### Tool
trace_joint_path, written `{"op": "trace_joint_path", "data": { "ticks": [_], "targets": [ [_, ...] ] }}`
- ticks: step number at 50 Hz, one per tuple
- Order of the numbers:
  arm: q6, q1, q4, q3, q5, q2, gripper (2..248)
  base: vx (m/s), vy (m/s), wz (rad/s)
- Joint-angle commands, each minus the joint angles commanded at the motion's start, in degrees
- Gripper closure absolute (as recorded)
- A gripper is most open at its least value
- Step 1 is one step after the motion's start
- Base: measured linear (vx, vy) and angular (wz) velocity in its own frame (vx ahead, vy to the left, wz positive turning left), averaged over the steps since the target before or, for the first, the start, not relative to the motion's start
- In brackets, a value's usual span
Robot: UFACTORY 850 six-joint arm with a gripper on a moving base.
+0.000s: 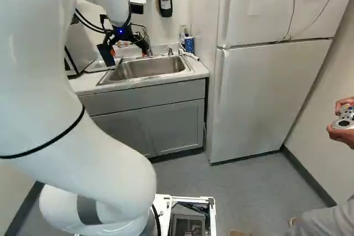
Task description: Rinse the cup and place it in the tray
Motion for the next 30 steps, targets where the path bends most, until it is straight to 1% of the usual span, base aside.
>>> {"op": "trace_joint_path", "data": {
  "ticks": [30],
  "targets": [
    [0.00,0.00,0.00,0.00,0.00,0.00,3,-0.089,-0.003,0.000]
  ]
}}
